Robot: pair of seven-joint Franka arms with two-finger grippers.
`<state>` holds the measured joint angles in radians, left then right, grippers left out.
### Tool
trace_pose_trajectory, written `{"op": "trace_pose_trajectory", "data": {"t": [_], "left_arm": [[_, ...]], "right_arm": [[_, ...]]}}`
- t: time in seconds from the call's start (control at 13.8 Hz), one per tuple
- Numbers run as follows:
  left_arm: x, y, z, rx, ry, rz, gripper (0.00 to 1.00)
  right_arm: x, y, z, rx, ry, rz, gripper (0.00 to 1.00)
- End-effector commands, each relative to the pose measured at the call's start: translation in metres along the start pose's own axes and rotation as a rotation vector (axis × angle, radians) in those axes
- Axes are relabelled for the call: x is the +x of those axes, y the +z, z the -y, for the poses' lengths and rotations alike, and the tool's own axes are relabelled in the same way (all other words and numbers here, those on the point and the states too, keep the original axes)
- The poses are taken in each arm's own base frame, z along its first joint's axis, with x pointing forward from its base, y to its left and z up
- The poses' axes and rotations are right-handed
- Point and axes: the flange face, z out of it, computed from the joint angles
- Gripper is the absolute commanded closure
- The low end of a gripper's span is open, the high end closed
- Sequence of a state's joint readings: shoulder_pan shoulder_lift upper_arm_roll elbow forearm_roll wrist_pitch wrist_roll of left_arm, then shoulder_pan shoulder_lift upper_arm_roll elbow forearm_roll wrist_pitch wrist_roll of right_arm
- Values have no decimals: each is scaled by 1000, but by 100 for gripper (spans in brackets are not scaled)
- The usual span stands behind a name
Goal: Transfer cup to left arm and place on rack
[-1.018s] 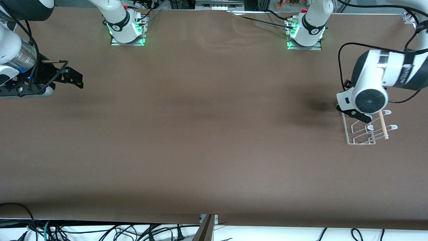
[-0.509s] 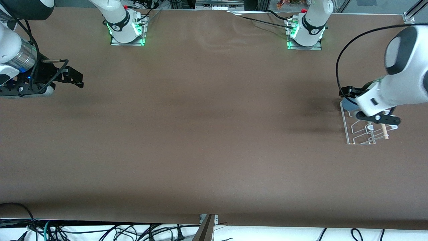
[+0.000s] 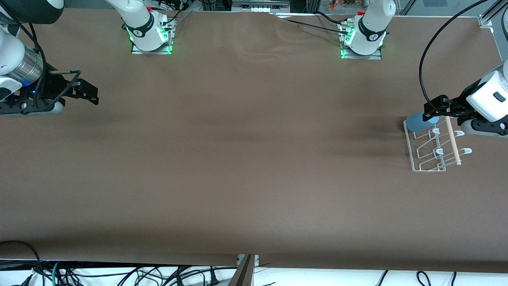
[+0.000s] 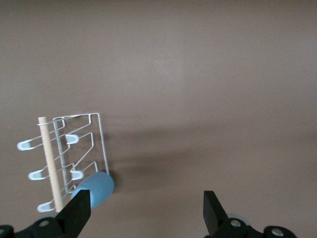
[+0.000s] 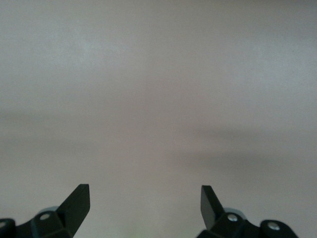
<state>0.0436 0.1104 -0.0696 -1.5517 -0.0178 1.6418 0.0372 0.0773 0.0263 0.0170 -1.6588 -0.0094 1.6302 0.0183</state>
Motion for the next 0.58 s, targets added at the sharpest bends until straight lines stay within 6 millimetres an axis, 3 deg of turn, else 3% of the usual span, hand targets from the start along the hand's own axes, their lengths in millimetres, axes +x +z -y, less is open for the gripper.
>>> {"op": "trace_pose_trajectory", "data": {"t": [0.0, 0.07, 0.51], "left_arm": [[-24, 19, -23, -8, -76, -51, 0], [-25, 18, -35, -3, -62, -54, 0], [-30, 20, -33, 57, -39, -26, 0]], "right_arm": [[1, -7, -4, -5, -12, 0, 1], [1, -7, -4, -5, -12, 0, 1], [1, -7, -4, -5, -12, 0, 1]]}}
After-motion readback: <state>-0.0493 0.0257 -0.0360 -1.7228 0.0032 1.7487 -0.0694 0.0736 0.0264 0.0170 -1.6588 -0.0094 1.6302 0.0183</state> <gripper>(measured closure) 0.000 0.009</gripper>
